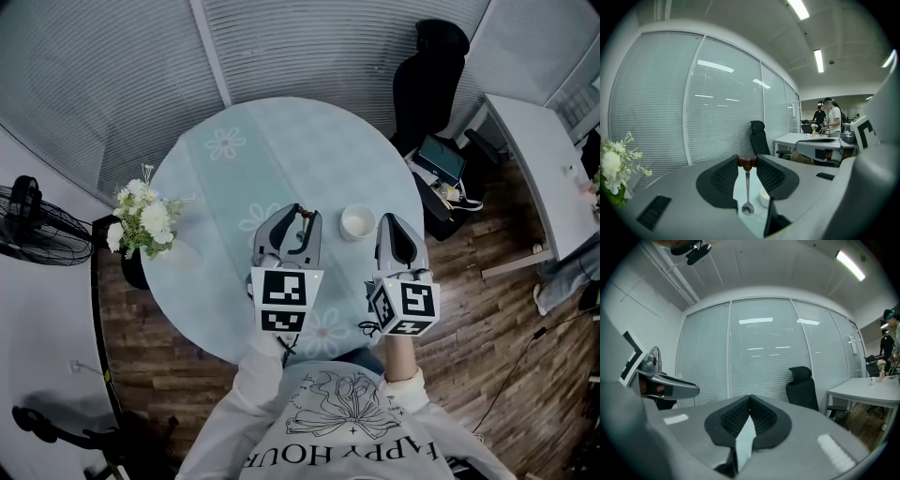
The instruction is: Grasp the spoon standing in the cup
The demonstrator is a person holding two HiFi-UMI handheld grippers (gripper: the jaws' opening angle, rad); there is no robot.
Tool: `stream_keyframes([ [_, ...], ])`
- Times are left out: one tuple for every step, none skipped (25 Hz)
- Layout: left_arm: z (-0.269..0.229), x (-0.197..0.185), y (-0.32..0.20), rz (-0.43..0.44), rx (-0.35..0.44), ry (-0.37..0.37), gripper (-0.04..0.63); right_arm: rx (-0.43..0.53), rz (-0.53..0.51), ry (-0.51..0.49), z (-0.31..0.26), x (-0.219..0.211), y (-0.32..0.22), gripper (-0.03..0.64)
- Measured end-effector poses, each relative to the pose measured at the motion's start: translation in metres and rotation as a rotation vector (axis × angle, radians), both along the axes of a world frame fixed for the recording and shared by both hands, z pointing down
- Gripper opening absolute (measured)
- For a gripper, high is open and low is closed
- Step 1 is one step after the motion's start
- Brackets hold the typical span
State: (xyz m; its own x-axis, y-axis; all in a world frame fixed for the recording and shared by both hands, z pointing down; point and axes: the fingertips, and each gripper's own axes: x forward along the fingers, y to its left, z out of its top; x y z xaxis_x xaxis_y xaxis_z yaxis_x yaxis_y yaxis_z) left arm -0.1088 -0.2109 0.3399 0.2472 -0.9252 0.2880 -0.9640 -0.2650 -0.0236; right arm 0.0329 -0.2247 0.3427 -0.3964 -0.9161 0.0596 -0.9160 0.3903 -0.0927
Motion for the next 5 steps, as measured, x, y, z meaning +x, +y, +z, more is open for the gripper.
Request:
stream_keyframes([
  [0.0002,0.0001,0.0000,0.001,0.000,0.000,0.121,-0.001,0.000,0.003,0.0003,0.0000,0.0002,0.011],
  [0.0005,0.0001,0.0000,0.002,-0.001,-0.001,0.121,-0.001,0.001,0.004,0.0007,-0.0001,0.0004,0.011],
  [0.0010,0.0000,-0.0001,0.002,-0.002,-0.001,0.121,-0.002,0.001,0.005,0.0010,-0.0001,0.0006,0.011],
  [0.0014,0.0000,-0.0002,0.001,-0.004,-0.002,0.121,-0.003,0.001,0.006,0.0013,-0.0002,0.0007,0.011],
  [0.0019,-0.0001,-0.0003,0.001,-0.005,-0.002,0.121,-0.003,0.002,0.007,0.0015,-0.0002,0.0009,0.011],
])
